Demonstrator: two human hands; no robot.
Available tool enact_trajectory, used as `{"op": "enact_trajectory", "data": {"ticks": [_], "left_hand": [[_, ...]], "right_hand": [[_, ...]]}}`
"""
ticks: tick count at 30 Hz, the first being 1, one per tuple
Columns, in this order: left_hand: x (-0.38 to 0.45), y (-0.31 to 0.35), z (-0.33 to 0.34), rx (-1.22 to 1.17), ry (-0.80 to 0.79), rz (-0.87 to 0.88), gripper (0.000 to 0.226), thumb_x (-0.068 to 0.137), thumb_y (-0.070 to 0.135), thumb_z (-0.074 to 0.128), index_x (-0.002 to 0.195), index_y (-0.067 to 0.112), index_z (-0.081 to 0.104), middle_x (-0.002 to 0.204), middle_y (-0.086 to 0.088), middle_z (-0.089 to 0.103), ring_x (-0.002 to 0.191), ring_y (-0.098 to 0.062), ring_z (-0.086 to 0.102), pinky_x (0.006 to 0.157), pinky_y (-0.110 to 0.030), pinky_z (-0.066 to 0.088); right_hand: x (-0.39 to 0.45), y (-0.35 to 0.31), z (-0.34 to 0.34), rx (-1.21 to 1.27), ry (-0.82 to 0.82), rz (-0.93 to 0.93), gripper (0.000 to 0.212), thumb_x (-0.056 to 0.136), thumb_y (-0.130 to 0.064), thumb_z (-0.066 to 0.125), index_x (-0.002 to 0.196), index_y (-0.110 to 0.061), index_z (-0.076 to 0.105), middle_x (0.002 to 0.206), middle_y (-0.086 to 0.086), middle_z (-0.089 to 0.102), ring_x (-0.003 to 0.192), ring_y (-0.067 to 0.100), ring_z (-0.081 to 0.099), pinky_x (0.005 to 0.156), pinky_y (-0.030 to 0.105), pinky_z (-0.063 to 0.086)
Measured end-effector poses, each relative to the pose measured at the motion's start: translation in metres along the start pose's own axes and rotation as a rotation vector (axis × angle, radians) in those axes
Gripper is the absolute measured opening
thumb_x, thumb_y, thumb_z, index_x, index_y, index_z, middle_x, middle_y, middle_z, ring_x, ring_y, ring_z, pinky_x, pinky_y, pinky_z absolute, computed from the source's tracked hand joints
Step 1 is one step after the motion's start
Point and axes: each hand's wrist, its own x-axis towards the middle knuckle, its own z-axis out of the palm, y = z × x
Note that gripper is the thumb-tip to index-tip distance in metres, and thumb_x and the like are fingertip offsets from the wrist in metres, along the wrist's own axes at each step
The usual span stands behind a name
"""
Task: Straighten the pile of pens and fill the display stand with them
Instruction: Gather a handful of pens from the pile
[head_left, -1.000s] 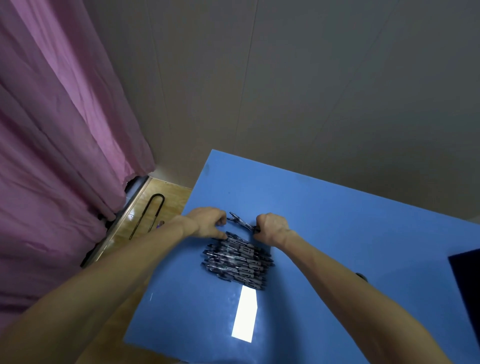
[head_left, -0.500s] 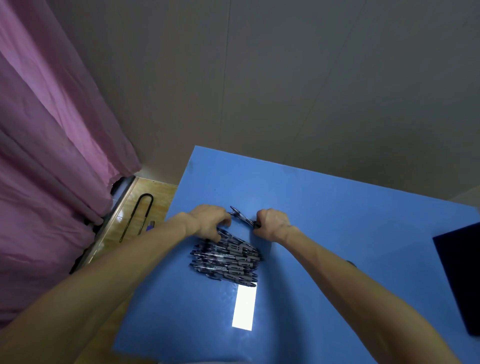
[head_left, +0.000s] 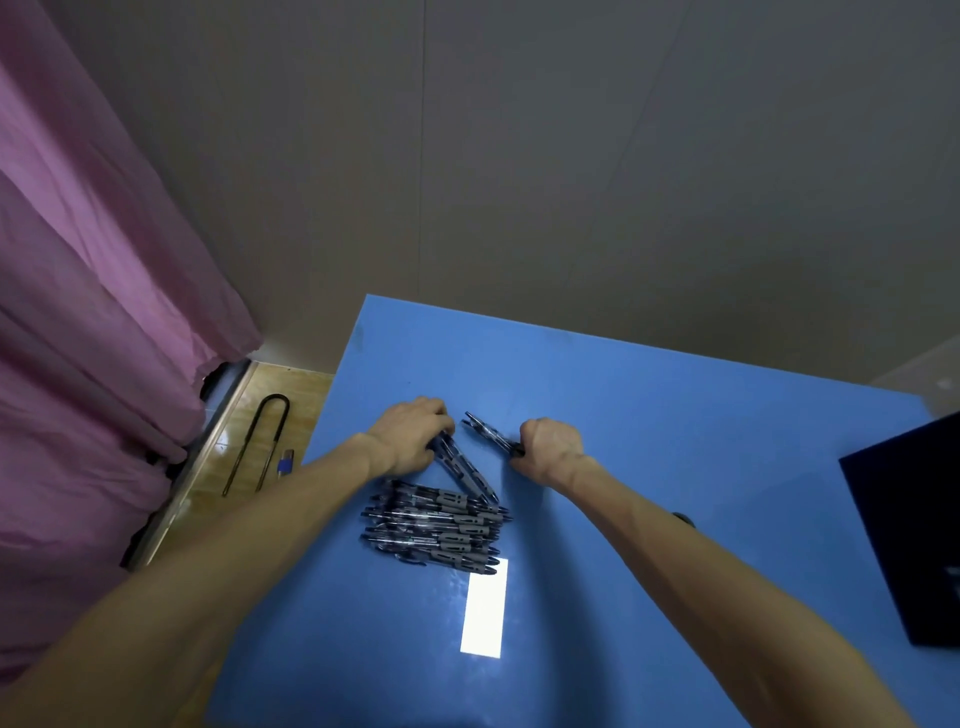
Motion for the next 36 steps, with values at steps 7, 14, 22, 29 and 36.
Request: {"op": "enact_trajectory", "data": {"ticks": [7,14,22,29,36], "left_hand": [[-0.001,0.017,0.003,-0.074,0.132,-0.357,0.061,0.09,0.026,0.069,0.14,0.009,0.038,0.134,-0.012,0.046,0.118,-0.031,0.052,0.089,-0.041,0.05],[0.008,0.033,0.001,-0.134,0.056,-0.524,0.063,0.098,0.055,0.055,0.134,0.006,0.038,0.093,-0.003,0.057,0.09,-0.029,0.063,0.069,-0.038,0.046],[0.032,0.061,-0.002,-0.216,0.059,-0.548,0.066,0.092,0.07,0.055,0.123,0.013,0.045,0.099,-0.004,0.063,0.098,-0.029,0.066,0.069,-0.034,0.043],[0.072,0.094,-0.004,-0.2,-0.016,-0.554,0.047,0.09,0.039,0.068,0.119,0.01,0.044,0.113,-0.008,0.063,0.101,-0.03,0.064,0.07,-0.034,0.043],[0.097,0.126,0.001,-0.131,-0.03,-0.506,0.038,0.097,0.026,0.058,0.125,0.005,0.042,0.122,-0.013,0.059,0.104,-0.034,0.063,0.07,-0.036,0.041]], "right_hand": [[0.001,0.012,0.005,0.012,0.02,0.059,0.044,0.089,-0.061,0.059,0.084,-0.018,0.054,0.084,0.0,0.059,0.075,0.022,0.057,0.064,0.029,0.043],[0.016,0.003,0.006,0.074,0.045,0.045,0.057,0.091,-0.063,0.059,0.118,-0.013,0.053,0.108,0.005,0.065,0.097,0.024,0.065,0.071,0.032,0.045],[0.025,0.037,-0.003,0.202,-0.042,0.116,0.023,0.092,-0.038,0.062,0.098,-0.017,0.054,0.095,0.002,0.059,0.086,0.024,0.057,0.07,0.029,0.042],[0.027,0.085,0.003,0.23,-0.142,0.087,0.034,0.089,-0.046,0.065,0.103,-0.016,0.056,0.099,0.003,0.059,0.092,0.025,0.059,0.073,0.03,0.042],[0.021,0.112,0.024,0.199,-0.037,0.023,0.041,0.094,-0.038,0.054,0.12,-0.007,0.055,0.115,0.01,0.067,0.105,0.031,0.065,0.075,0.031,0.039]]}}
